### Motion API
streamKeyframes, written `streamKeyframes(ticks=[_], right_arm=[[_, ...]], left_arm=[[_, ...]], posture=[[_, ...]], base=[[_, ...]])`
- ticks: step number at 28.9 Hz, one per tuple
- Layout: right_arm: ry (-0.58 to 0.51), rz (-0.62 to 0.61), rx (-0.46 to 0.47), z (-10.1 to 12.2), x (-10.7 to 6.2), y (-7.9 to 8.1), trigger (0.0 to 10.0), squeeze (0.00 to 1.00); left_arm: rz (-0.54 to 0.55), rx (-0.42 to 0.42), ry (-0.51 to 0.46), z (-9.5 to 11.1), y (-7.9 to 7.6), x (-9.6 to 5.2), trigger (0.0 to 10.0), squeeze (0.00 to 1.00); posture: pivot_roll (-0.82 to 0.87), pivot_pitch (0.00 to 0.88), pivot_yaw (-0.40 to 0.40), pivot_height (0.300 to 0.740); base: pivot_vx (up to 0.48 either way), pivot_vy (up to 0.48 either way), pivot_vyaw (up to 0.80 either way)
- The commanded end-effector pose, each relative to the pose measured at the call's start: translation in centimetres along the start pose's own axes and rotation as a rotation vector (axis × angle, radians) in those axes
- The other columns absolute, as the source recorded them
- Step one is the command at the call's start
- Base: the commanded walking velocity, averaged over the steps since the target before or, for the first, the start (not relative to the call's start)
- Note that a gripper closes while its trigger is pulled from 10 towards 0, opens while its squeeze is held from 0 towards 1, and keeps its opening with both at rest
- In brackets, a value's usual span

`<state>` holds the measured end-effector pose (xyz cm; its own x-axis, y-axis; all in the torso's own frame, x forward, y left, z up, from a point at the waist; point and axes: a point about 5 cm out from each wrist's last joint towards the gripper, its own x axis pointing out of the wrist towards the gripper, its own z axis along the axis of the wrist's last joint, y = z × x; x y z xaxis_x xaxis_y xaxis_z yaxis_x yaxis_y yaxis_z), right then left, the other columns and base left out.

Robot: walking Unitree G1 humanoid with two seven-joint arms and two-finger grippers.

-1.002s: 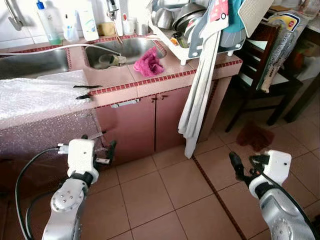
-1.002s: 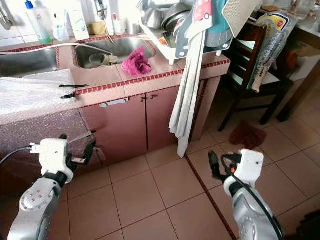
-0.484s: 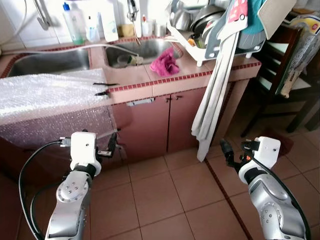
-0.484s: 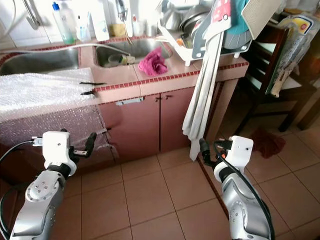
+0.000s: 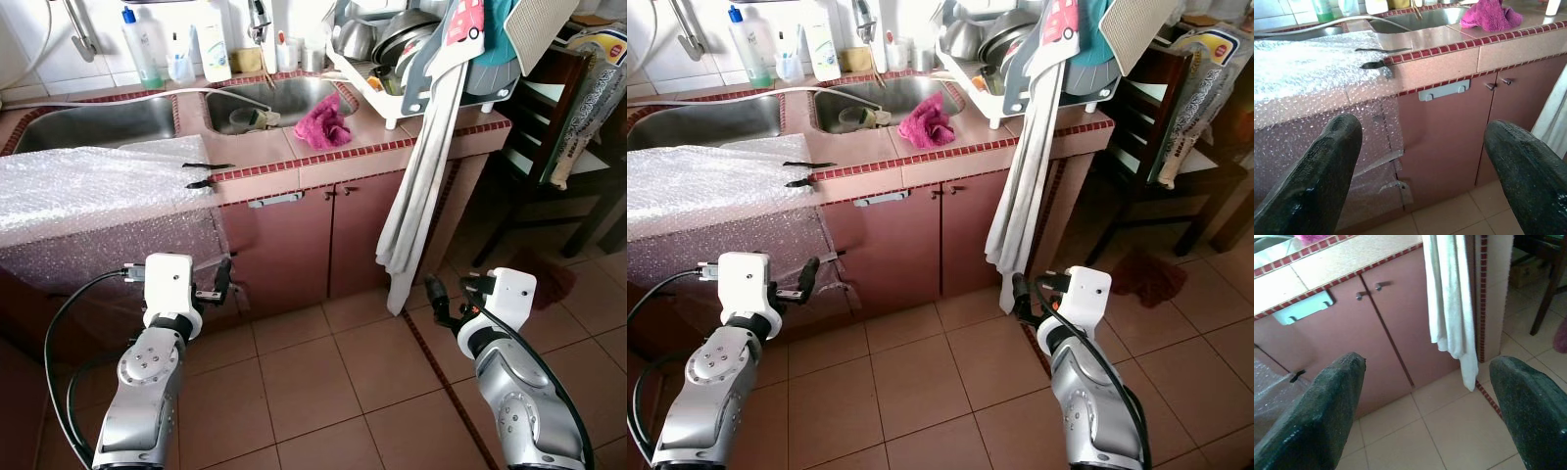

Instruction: Kitchen organization

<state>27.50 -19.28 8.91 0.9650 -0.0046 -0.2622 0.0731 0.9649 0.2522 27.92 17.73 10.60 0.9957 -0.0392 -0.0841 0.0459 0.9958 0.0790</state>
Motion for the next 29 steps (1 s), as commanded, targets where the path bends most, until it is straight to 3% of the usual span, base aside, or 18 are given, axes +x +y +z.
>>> streamKeyframes(ticks=[1,11,19,29], right_arm=[[0.003,0.028,0.012,0.03,0.06,0.60,10.0,0.00],[0.010,0.030,-0.028,-0.04,0.14,0.69,10.0,0.00],[0.009,0.007,0.008,0.02,0.11,0.49,10.0,0.00],[0.001,0.012,-0.011,0.15,0.18,0.70,10.0,0.00]], left_arm=[[0.006,0.007,0.031,-0.39,0.27,0.01,10.0,0.00],[0.001,0.008,0.044,-0.51,0.06,-0.07,10.0,0.00],[-0.012,0.015,0.053,-0.63,-0.22,-0.09,10.0,0.00],[-0.021,0.020,0.061,-0.72,-0.43,-0.11,10.0,0.00]], posture=[[-0.01,0.000,0.041,0.740],[0.00,0.000,0.039,0.740],[-0.01,0.000,0.039,0.740],[-0.01,0.000,0.042,0.740]], base=[[0.000,0.368,0.00],[0.000,0.372,0.00],[0.000,0.441,0.00],[0.000,0.469,0.00]])
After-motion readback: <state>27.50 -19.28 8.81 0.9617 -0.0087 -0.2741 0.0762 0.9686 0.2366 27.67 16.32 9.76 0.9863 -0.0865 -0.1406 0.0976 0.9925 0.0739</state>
